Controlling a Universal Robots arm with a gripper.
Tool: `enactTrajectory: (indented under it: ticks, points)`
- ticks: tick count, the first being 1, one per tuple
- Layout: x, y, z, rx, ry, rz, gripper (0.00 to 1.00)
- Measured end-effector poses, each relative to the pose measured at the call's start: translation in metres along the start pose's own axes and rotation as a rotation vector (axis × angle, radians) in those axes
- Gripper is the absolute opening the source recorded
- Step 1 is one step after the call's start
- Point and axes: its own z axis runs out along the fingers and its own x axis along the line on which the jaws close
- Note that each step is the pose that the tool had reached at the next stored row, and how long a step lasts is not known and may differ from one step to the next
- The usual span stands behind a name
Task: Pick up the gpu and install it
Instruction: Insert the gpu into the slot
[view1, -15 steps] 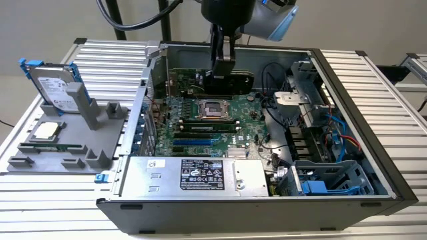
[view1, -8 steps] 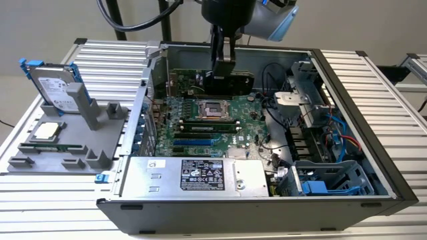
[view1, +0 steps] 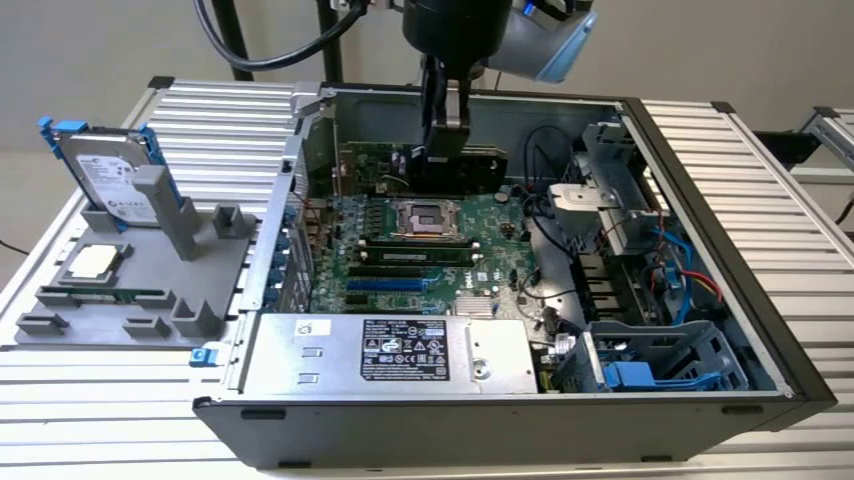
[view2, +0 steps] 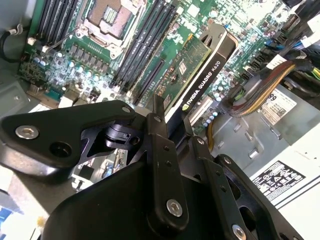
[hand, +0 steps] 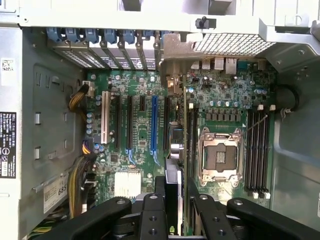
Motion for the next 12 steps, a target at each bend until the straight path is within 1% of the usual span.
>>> enactTrajectory:
  ticks: [4, 12]
  points:
    - [0.0, -0.0001, 0.0015, 0.0, 0.0008, 0.0, 0.0]
    - [0.0, -0.0001, 0.0025, 0.0001, 0.0007, 0.0, 0.0]
